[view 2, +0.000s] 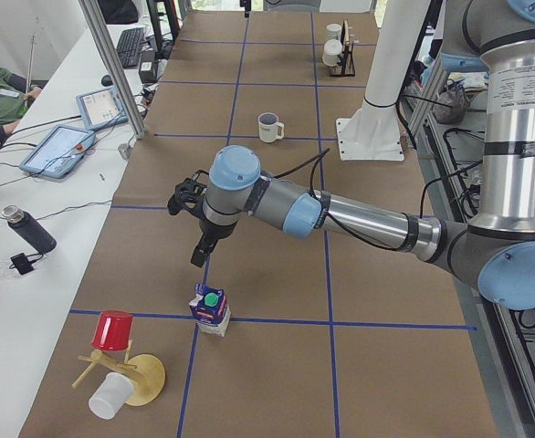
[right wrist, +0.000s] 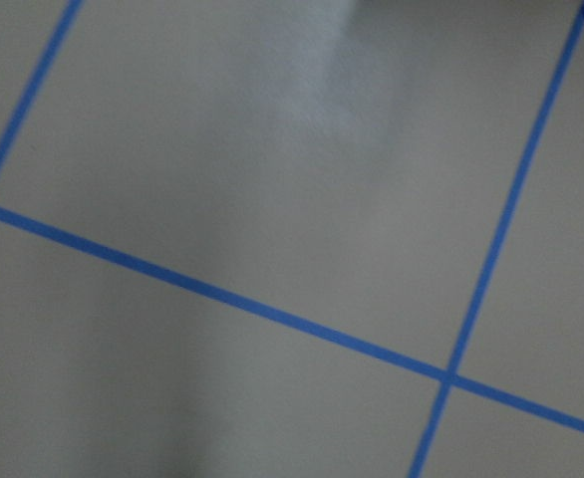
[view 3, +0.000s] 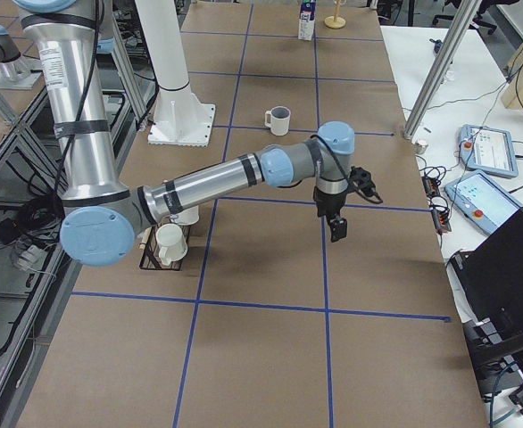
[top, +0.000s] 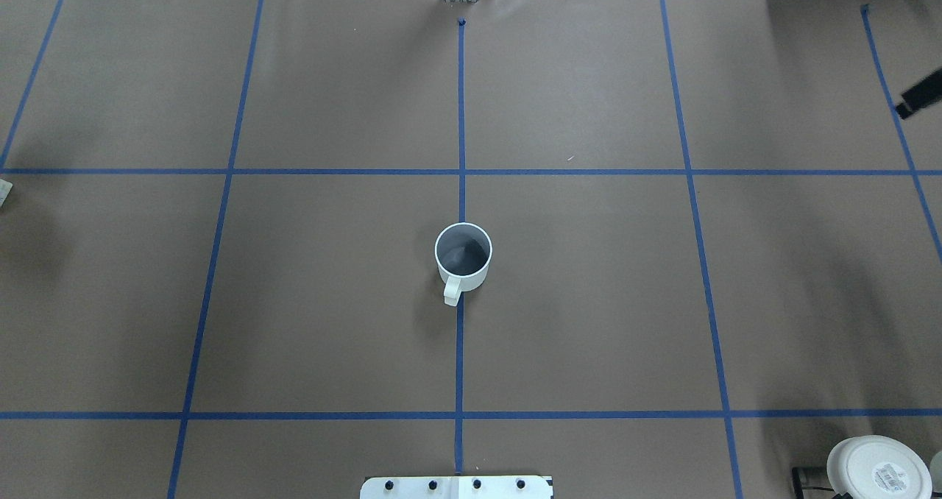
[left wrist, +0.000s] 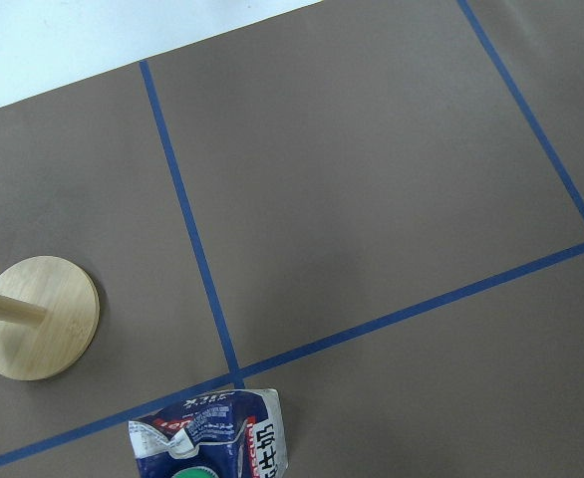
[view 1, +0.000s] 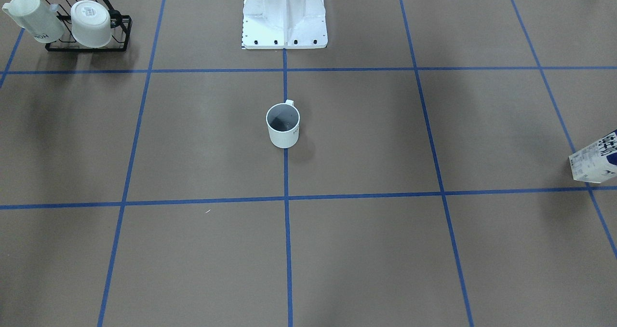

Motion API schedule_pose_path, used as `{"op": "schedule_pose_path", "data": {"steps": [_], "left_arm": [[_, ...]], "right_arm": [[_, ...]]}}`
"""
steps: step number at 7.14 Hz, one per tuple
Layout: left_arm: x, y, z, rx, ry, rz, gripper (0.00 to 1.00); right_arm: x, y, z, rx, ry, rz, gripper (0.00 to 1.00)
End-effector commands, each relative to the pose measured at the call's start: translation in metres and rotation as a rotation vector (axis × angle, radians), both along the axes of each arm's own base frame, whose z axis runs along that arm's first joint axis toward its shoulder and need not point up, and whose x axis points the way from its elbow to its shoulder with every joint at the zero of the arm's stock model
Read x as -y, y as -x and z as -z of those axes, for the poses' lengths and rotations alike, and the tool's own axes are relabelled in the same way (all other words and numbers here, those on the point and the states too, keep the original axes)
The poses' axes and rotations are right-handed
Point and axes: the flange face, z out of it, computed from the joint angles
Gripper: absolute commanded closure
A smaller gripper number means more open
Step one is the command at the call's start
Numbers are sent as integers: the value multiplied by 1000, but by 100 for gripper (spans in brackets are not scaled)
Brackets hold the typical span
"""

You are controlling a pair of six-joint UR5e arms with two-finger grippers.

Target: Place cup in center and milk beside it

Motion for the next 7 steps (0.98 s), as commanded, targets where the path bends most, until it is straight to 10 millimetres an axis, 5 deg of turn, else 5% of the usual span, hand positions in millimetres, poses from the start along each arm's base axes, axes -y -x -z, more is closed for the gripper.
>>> {"op": "schedule_pose_path", "data": {"steps": [1,2,5,7], "left_arm": [[0,1,-9,11,8,-7,1],[8,1,-18,21,8,-21,1],[36,0,-70,40,29,-85,1],[71,-1,-135,32,-3,-62,1]], "right_arm": [[-101,-54,-108,-27,174,-17,0],[-127,-64,-129,-33,228,-39,0],[-125,-65,-127,-32,233,-44,0],[-125,-65,-126,-30,231,-45,0]]}}
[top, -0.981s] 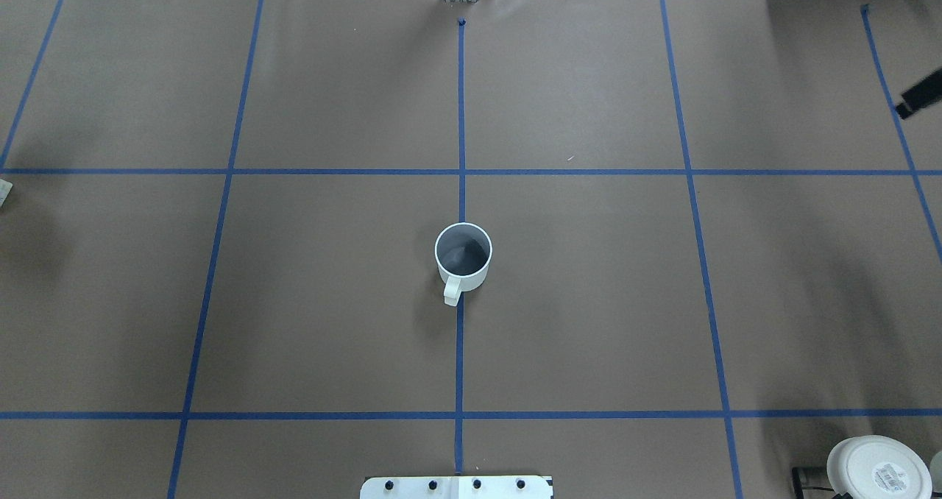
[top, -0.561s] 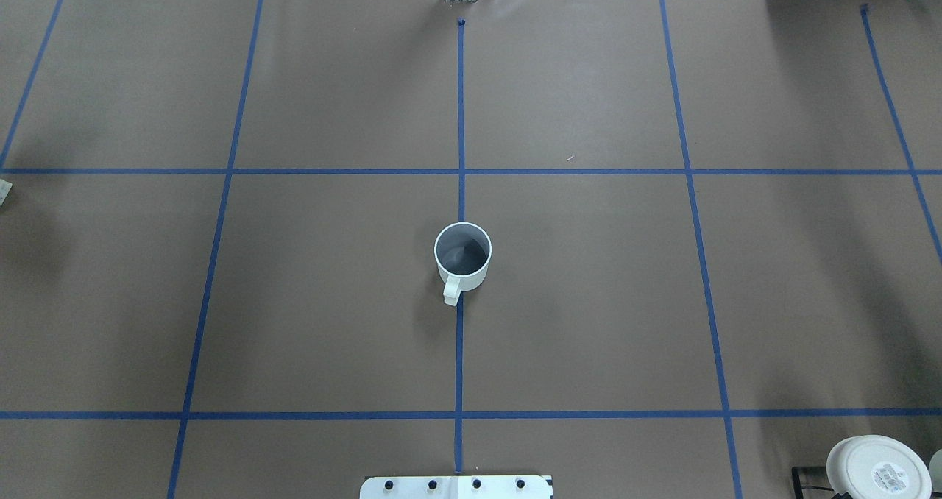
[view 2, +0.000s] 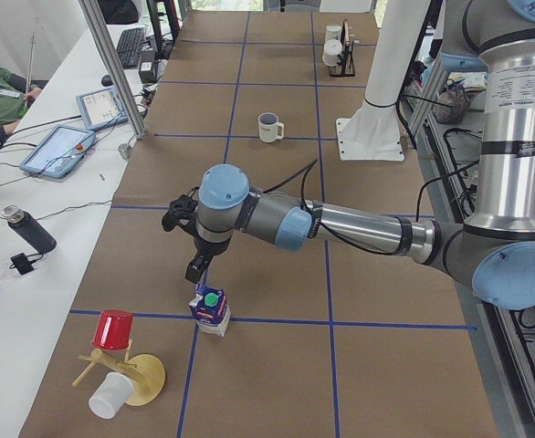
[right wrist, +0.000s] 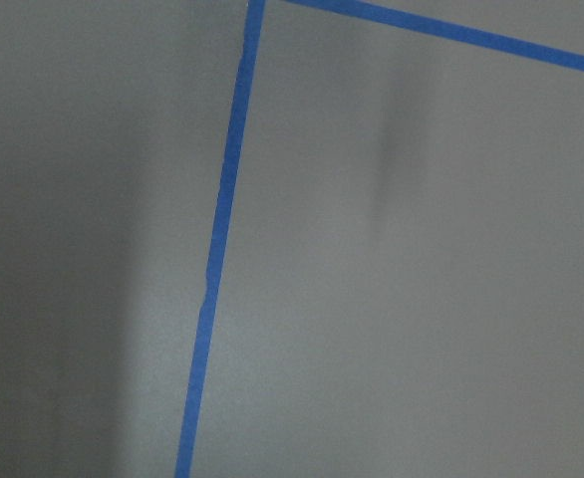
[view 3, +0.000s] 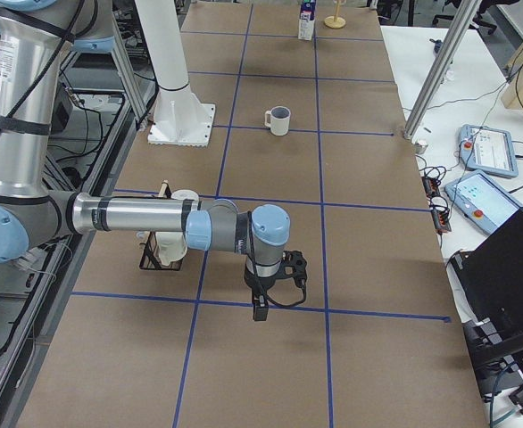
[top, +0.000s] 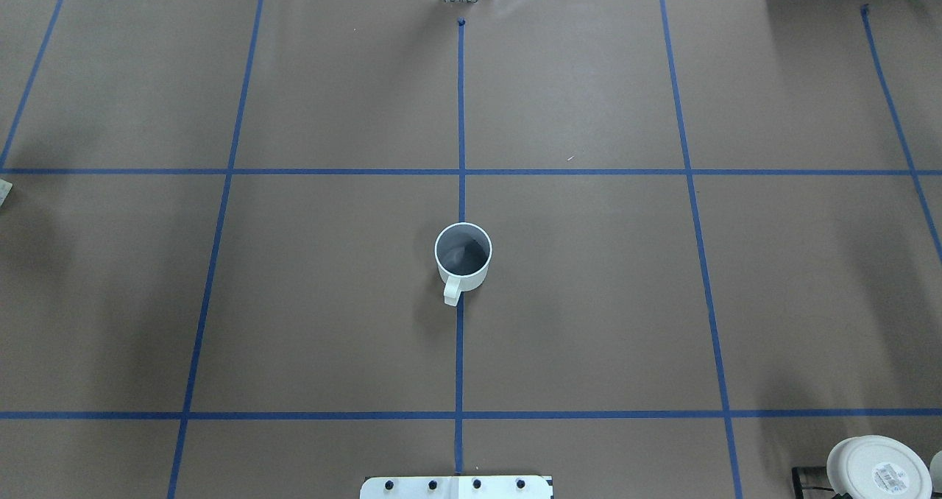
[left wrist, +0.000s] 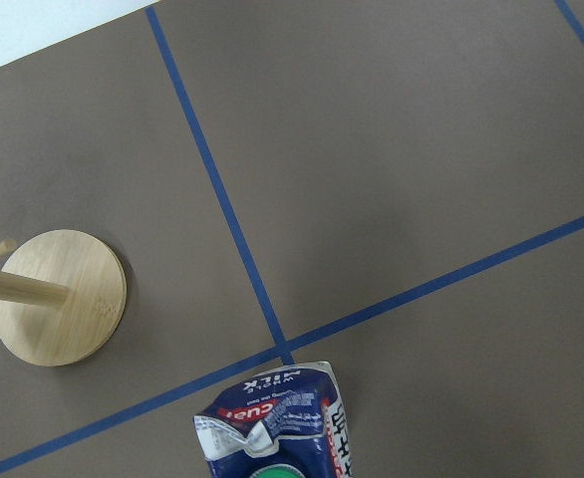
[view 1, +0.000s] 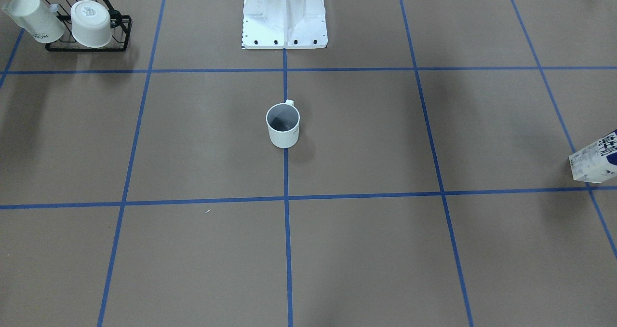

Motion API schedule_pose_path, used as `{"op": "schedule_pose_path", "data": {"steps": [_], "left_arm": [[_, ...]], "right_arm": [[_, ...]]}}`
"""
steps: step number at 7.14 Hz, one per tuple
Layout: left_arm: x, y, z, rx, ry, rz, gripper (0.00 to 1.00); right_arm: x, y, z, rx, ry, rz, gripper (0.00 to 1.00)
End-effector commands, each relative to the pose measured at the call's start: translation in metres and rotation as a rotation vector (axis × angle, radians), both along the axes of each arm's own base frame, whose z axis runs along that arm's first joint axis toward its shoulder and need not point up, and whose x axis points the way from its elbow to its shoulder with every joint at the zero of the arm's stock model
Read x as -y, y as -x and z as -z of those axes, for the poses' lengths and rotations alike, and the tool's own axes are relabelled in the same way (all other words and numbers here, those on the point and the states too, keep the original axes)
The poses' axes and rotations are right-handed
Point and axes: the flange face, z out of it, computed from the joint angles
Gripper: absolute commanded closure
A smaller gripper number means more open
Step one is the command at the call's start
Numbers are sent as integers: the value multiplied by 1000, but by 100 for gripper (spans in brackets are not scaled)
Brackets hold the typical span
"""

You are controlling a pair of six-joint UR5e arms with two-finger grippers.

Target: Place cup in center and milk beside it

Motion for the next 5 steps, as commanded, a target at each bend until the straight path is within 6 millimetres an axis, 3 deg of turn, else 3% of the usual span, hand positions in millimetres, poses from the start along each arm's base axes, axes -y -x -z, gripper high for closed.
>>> {"op": "schedule_pose_path", "data": {"steps": [1,2,4,5], "left_arm": [[20,-3,-37,-25,14,57,1],[17,-5,-40,-29,27,58,1],[14,-8,-24,-67,49,93,1],[-1,-11,-22,-75,50,101,1]], "right_arm": [[1,0,2,3,-2,-3,0],[0,0,1,3,-2,-3,0],[0,0,1,3,-2,-4,0],[1,0,0,3,-3,-4,0]]}}
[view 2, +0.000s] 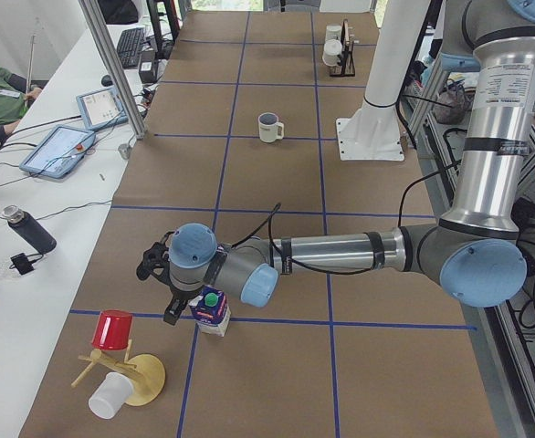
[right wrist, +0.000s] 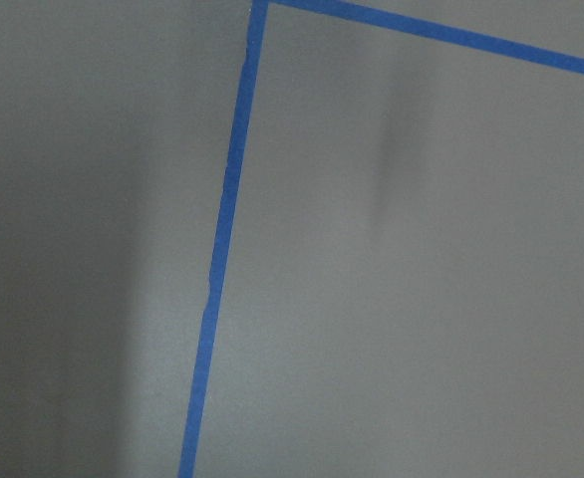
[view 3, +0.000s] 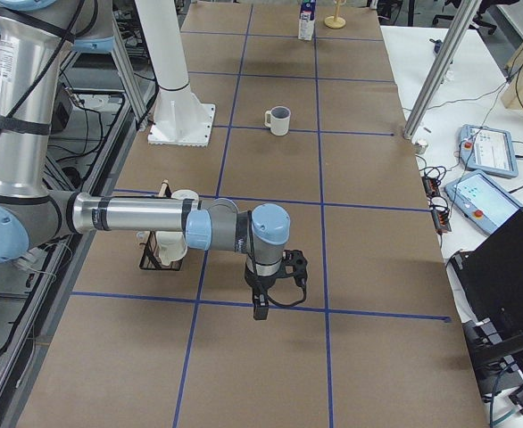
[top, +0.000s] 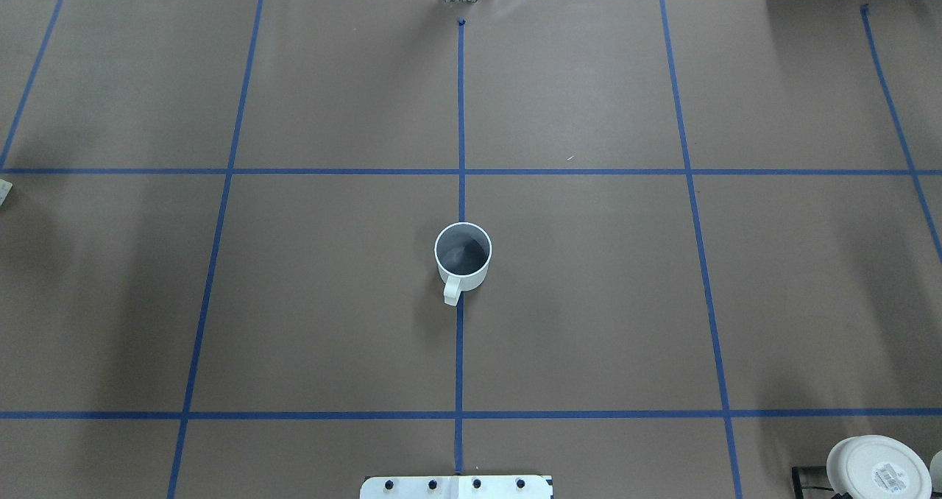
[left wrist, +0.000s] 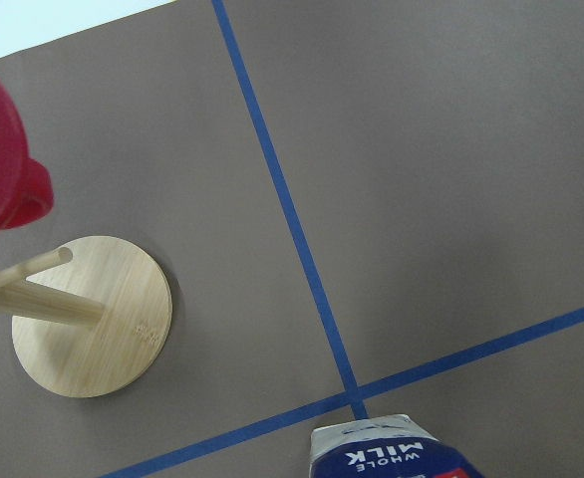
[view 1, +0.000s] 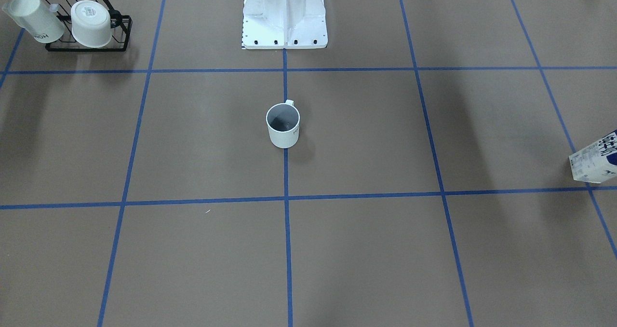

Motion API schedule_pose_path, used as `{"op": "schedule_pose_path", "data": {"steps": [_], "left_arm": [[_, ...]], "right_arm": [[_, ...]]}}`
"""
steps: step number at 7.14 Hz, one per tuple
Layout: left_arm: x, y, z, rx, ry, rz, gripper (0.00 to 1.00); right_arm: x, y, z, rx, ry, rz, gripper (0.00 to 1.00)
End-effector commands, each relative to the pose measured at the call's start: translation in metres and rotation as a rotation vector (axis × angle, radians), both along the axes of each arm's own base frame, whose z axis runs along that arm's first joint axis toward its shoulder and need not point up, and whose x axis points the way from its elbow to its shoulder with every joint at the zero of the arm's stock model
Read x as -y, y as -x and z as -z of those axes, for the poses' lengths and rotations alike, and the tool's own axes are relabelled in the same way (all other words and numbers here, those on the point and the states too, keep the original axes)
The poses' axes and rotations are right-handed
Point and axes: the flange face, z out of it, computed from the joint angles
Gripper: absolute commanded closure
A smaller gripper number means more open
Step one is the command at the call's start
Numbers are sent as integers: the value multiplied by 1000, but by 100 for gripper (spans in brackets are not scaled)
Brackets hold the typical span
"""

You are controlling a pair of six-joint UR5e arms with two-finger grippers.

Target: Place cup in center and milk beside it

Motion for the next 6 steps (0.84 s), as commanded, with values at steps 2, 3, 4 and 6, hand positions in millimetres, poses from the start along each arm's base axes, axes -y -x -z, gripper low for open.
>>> {"op": "schedule_pose_path", "data": {"steps": [2,3,4,6], "left_arm": [[-46,-34,-6,-44,32,36,1],[-47,-35,-9,-42,35,33,1],[-43,-36,-15,-5,35,46,2],[-38,-49,-24,18,42,29,2]], "right_arm": [[0,0,-3,0,3,-2,0],[0,0,-3,0,3,-2,0],[0,0,-3,0,3,-2,0],[0,0,-3,-1,6,-3,0]]}}
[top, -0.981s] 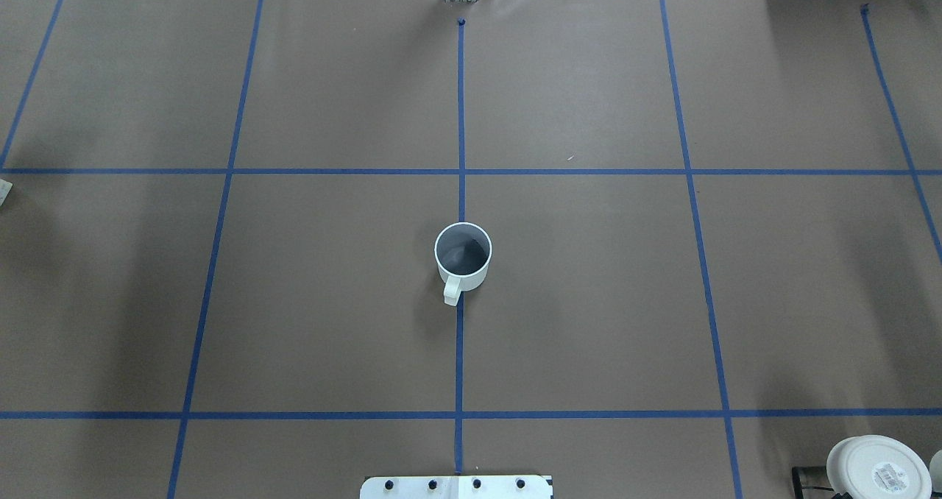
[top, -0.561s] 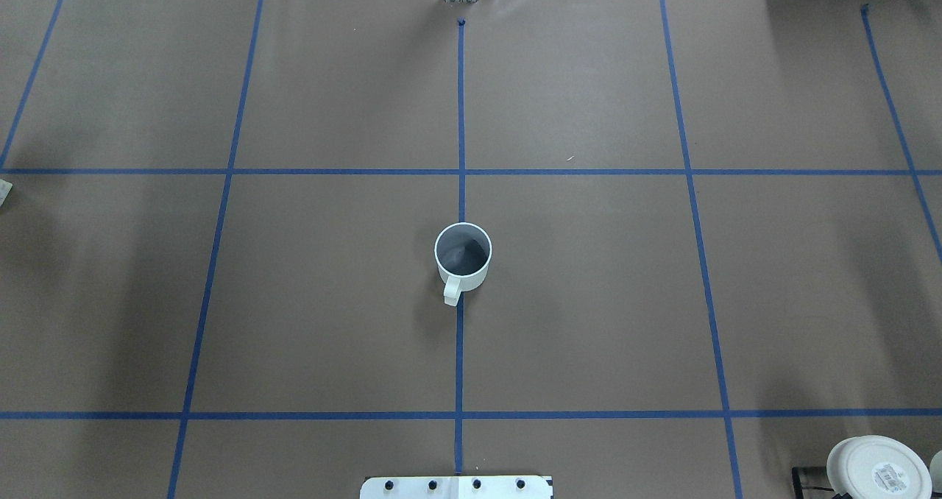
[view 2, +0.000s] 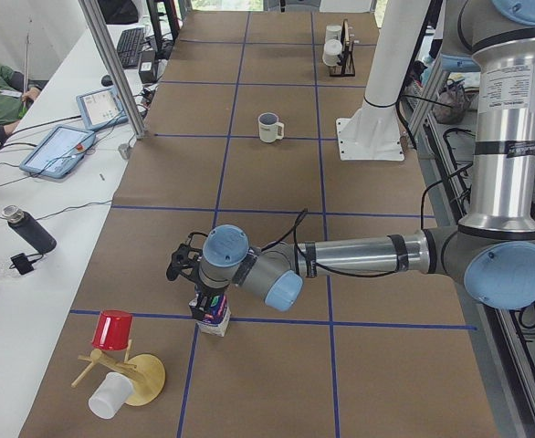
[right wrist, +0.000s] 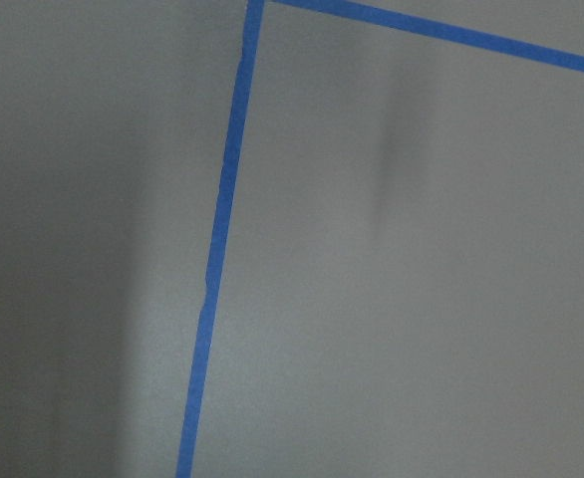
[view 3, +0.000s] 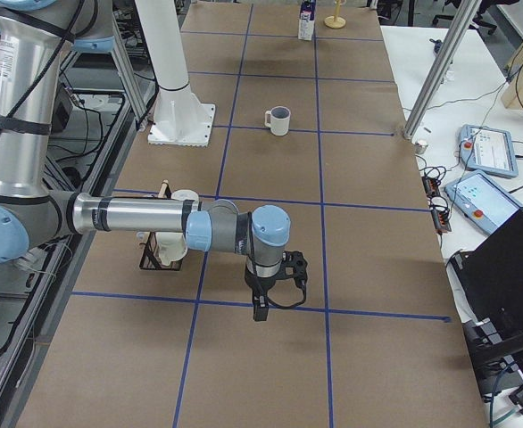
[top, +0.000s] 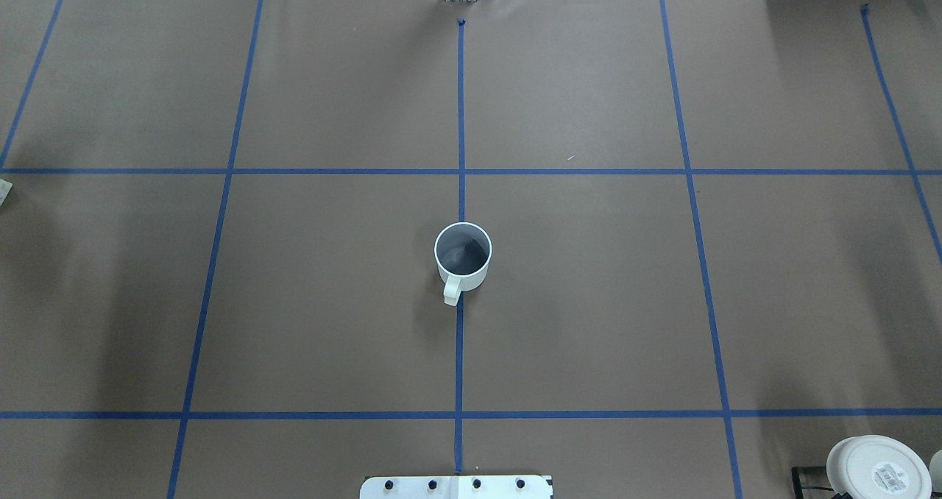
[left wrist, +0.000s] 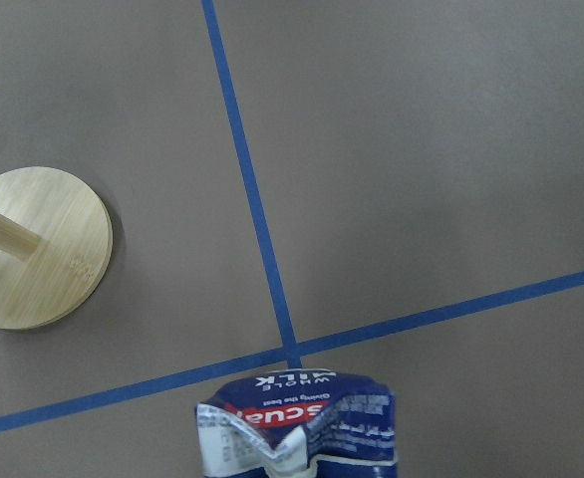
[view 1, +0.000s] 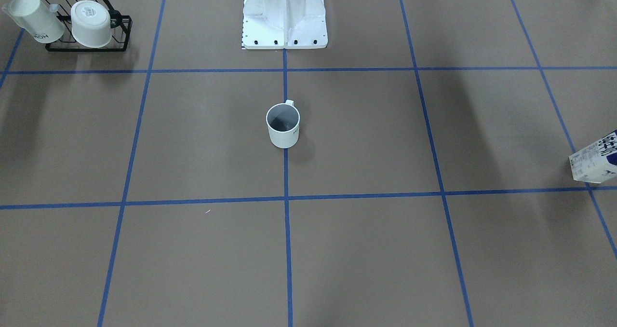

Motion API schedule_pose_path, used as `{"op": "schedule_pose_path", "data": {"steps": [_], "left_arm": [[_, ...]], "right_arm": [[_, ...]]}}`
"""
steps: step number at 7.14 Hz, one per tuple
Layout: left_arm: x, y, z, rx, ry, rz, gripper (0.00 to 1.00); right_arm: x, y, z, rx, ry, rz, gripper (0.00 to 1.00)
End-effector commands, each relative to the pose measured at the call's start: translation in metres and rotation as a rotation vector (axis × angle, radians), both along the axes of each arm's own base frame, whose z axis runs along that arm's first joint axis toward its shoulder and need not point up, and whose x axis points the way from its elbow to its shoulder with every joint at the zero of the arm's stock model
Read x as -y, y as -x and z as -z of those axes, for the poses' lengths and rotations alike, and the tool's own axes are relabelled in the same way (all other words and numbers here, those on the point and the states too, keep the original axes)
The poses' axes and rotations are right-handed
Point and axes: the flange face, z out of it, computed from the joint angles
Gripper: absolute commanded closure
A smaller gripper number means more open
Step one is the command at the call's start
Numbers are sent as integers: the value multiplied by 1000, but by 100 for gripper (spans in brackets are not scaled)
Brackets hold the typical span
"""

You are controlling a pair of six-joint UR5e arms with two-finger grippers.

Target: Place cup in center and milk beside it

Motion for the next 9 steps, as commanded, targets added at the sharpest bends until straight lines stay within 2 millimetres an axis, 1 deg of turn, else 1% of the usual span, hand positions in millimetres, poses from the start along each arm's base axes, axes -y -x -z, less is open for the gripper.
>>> {"op": "schedule_pose_path", "data": {"steps": [1,2,3,4,5,6,7,8,9], "left_arm": [[3,-20,-8,16,8,-33,2],[9,-29,-9,23,8,-44,2],[10,-34,-11,32,7,-53,4],[10,-34,-12,34,7,-53,16],[9,-33,-14,38,2,-62,49],[9,-33,-14,39,0,-64,76],[8,-33,-15,39,1,-64,98],[8,-33,-13,39,-2,-64,100],[9,-34,-7,30,-9,-67,100]], "right_arm": [[0,1,0,0,0,2,0],[0,1,0,0,1,2,0],[0,1,0,0,1,2,0],[0,0,0,0,1,0,0],[0,1,0,1,1,0,0],[0,0,0,1,1,-1,0],[0,1,0,1,2,0,0],[0,1,0,1,2,0,0],[0,1,0,1,2,0,0]]}}
